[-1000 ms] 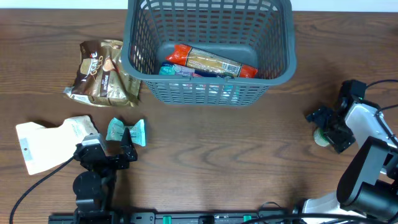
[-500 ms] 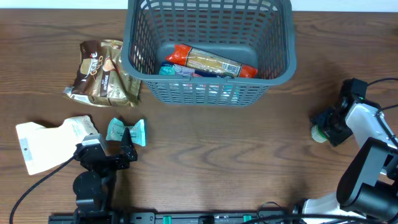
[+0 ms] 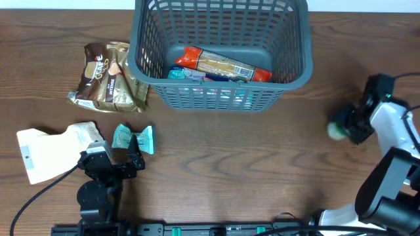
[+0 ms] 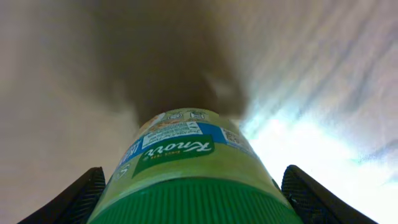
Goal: Pack container
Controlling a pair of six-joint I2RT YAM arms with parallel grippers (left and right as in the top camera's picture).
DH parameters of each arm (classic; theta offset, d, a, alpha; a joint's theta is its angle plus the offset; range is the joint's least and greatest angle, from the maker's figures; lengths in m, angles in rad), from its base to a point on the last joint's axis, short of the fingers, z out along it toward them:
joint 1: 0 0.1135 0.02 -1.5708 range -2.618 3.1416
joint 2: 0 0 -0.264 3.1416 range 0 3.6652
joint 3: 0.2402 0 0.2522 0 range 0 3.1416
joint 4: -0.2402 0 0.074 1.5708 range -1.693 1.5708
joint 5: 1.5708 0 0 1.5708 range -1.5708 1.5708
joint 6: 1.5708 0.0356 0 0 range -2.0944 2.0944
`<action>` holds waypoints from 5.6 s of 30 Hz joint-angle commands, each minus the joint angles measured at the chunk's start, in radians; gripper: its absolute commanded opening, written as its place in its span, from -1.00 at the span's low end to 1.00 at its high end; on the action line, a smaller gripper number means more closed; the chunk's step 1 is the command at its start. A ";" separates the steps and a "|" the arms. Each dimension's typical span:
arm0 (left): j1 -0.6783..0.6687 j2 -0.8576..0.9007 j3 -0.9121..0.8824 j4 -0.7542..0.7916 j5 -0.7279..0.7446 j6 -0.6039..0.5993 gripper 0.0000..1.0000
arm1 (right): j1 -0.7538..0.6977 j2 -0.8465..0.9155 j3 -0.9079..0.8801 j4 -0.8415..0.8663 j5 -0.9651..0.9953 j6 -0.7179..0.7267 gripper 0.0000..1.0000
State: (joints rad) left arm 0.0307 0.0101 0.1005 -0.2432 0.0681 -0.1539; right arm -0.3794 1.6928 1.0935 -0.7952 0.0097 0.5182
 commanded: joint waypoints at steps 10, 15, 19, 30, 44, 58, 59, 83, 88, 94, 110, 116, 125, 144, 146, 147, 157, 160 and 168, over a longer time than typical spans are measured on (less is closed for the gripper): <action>-0.004 -0.006 -0.016 -0.031 -0.004 0.002 0.97 | 0.020 -0.266 0.496 -0.123 -0.155 -0.163 -0.98; -0.004 -0.006 -0.016 -0.031 -0.004 0.002 0.97 | 0.097 -0.327 0.669 -0.143 -0.282 -0.335 -0.97; -0.004 -0.006 -0.016 -0.031 -0.004 0.002 0.97 | 0.224 -0.348 0.771 -0.168 -0.317 -0.459 -0.97; -0.004 -0.006 -0.016 -0.031 -0.004 0.002 0.97 | 0.662 -0.290 0.818 -0.171 -0.087 -0.632 -0.98; -0.004 -0.006 -0.016 -0.031 -0.004 0.002 0.97 | 0.768 0.082 0.818 -0.130 0.039 -0.623 -0.98; -0.004 -0.006 -0.016 -0.031 -0.004 0.002 0.97 | 0.766 0.314 0.818 -0.146 -0.044 -0.589 -0.98; -0.004 -0.006 -0.016 -0.031 -0.004 0.002 0.97 | 0.766 0.320 0.818 -0.148 -0.044 -0.589 -0.97; -0.004 -0.006 -0.016 -0.031 -0.004 0.002 0.97 | 0.765 0.317 0.818 -0.151 -0.044 -0.586 0.99; -0.004 -0.006 -0.016 -0.031 -0.004 0.002 0.97 | 0.767 0.301 0.821 -0.156 -0.044 -0.578 0.98; -0.004 -0.006 -0.016 -0.031 -0.004 0.002 0.97 | 0.770 0.227 0.905 -0.173 -0.043 -0.575 0.99; -0.004 -0.006 -0.016 -0.031 -0.004 0.002 0.97 | 0.560 -0.082 1.261 -0.537 0.360 -0.230 0.98; -0.004 -0.006 -0.016 -0.031 -0.004 0.002 0.97 | 0.329 -0.139 1.261 -0.609 0.361 -0.220 0.98; -0.004 -0.006 -0.016 -0.031 -0.004 0.002 0.97 | 0.050 -0.130 1.253 -0.671 0.335 -0.221 0.98; -0.004 -0.006 -0.016 -0.031 -0.004 0.002 0.97 | 0.001 -0.124 1.253 -0.672 0.266 -0.175 0.98; -0.004 -0.006 -0.016 -0.030 -0.003 0.002 0.97 | 0.001 -0.124 1.253 -0.673 0.266 -0.174 0.98; -0.004 -0.006 -0.016 -0.029 -0.003 0.002 0.97 | 0.001 -0.124 1.253 -0.673 0.267 -0.174 0.98; -0.004 -0.005 0.015 -0.021 0.169 -0.003 0.97 | 0.001 -0.124 1.253 -0.673 0.266 -0.174 0.99; -0.003 0.019 0.111 -0.097 0.160 -0.101 0.97 | 0.001 -0.124 1.253 -0.674 0.266 -0.174 0.99; -0.003 0.380 0.659 -0.331 -0.021 -0.073 0.97 | 0.001 -0.124 1.253 -0.676 0.267 -0.175 0.98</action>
State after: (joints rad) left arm 0.0307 0.2527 0.5652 -0.5297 0.1223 -0.2420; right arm -0.3702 1.5639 2.3516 -1.4696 0.2787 0.3302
